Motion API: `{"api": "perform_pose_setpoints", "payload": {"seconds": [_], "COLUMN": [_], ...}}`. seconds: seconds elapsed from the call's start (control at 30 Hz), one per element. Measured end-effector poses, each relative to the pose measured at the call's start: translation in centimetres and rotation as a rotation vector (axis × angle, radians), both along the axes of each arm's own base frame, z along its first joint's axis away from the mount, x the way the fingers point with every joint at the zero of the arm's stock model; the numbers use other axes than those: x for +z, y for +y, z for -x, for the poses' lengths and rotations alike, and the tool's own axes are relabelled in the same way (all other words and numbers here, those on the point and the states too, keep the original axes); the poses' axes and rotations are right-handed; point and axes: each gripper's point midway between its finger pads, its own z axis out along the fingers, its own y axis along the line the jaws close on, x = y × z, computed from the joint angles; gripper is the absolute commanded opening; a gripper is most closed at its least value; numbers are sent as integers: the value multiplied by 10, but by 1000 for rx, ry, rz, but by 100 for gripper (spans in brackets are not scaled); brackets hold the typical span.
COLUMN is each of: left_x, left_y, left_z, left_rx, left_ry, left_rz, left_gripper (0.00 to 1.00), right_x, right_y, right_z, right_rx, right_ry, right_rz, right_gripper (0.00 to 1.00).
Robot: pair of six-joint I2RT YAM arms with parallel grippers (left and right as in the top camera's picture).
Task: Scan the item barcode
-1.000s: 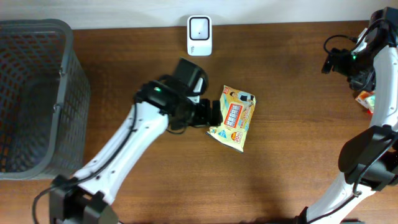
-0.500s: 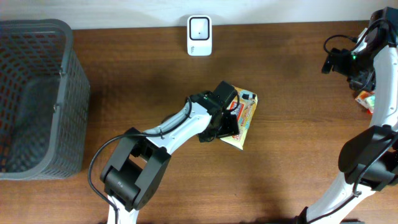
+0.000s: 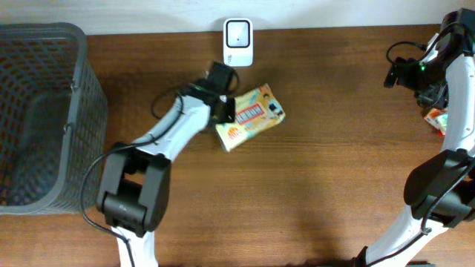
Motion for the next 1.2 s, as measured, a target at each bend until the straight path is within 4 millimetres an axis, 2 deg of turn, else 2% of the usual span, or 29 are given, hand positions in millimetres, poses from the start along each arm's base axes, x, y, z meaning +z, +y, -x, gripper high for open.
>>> {"api": "perform_pose_setpoints", "payload": {"seconds": [0.03,0.07,0.1,0.13,0.27,0.33,0.43,0.47,0.5,0.57,0.63,0.7,0.73,0.8,0.83,0.87,0.93,0.97,1.0,1.03,1.13,1.2], "left_x": [11,23,37,43,70,86,90,91,91,86,82,77,75,73,72,71,70,70,70,70,70,70], "left_y": [9,17,25,28,34,52,77,93,103,132,157,176,181,181,179,177,176,176,176,176,175,175], "left_z": [-12,-23,-36,-39,-44,-45,-49,-52,-52,-42,-35,-29,-27,-23,-20,-18,-18,-18,-18,-18,-18,-18], "left_rx": [-36,-77,-119,-139,-163,-86,36,88,113,187,281,354,371,378,378,378,380,379,380,380,379,381], "left_ry": [-34,-67,-109,-118,-135,-138,-145,-146,-141,-78,-34,9,27,53,65,76,80,80,80,80,81,80], "left_rz": [-20,-43,-68,-84,-130,-203,-246,-259,-264,-282,-269,-219,-194,-161,-154,-146,-137,-136,-136,-136,-133,-132], "left_gripper": [70,99,99,99,99,99,99,99,99,99,99,99,99,99,99,99,99,99,99,99,99,99], "right_x": [0,0,0,0,0,0,0,2,7,14,18,27,38,51,51,44,23,4,-9,-28,-66,-87], "right_y": [0,0,0,0,0,0,0,-2,-7,-11,-7,11,31,86,116,158,215,251,274,302,359,386], "right_z": [0,0,0,0,0,0,0,-7,-23,-39,-46,-61,-75,-79,-80,-83,-89,-87,-84,-80,-66,-53], "right_rx": [0,0,0,-1,0,0,-1,-2,-3,2,12,73,203,517,652,801,1003,1145,1246,1386,1714,1889], "right_ry": [0,0,-1,0,-1,0,0,-28,-96,-170,-206,-291,-380,-474,-497,-504,-498,-483,-469,-453,-425,-409], "right_rz": [0,0,0,0,0,0,0,9,30,41,16,-75,-141,-230,-246,-250,-208,-180,-154,-105,44,97], "right_gripper": [99,99,99,99,99,99,98,99,99,99,99,99,99,99,99,99,99,99,94,94,94,93]}}
